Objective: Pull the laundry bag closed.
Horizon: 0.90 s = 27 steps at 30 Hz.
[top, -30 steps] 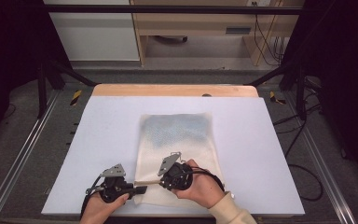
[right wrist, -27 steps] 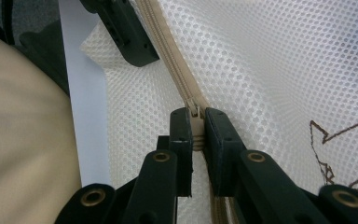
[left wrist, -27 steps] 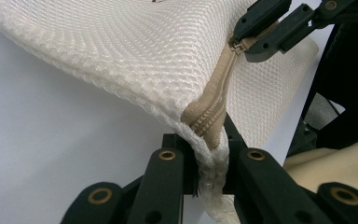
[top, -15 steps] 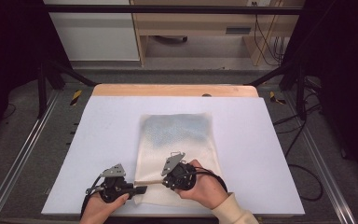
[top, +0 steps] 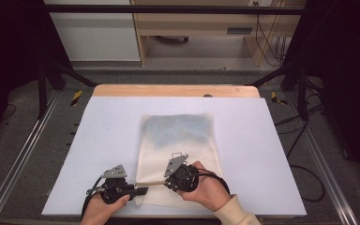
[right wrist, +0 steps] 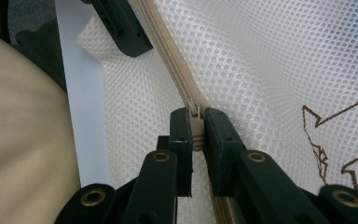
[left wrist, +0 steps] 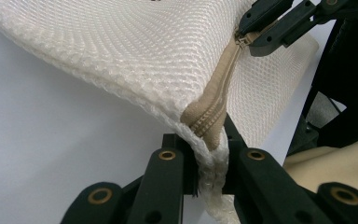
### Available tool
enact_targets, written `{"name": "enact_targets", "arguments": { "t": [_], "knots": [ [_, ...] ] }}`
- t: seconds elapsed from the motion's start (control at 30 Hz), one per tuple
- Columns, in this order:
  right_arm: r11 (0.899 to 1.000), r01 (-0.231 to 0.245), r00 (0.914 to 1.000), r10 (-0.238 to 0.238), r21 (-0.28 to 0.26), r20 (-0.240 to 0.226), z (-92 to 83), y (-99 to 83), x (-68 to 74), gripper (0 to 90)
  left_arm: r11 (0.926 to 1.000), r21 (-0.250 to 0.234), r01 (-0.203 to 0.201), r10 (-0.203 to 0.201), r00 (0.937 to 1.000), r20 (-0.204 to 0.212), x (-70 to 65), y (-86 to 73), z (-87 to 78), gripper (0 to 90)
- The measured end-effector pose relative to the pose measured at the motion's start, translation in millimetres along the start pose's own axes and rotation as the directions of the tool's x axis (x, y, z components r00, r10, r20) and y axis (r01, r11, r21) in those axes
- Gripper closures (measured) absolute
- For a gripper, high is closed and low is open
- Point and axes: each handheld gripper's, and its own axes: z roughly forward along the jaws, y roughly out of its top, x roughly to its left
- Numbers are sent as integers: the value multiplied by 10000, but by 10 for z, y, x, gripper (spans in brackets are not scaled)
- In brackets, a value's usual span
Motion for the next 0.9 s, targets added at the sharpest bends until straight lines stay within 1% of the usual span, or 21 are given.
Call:
{"name": "enact_targets", "arguments": {
  "t": [0.13,0.27,0.47,0.63,0.7,0.9],
  "knots": [
    [10000,-6,10000,7,-87,81,-1,-7,8,821,10000,5,-45,45,10000,-27,-2,4,1,830],
    [9998,8,10000,-6,-182,74,-2,-22,5,821,10000,-1,-29,29,10000,3,-2,3,4,830],
    [9996,-31,9999,34,-278,111,-3,-25,3,821,10000,-56,-38,37,10000,-59,-5,5,4,831],
    [9996,-72,9999,75,-275,96,-5,-37,5,821,10000,-56,-58,58,10000,-55,-9,1,4,830],
    [9997,-17,9999,20,-246,136,-10,-29,14,821,9999,-94,-42,41,10000,-19,-9,-3,-9,831],
    [9994,-141,9996,147,-301,220,-20,-26,11,821,9999,-131,-78,78,10000,2,-15,0,-15,831]
  ]
}}
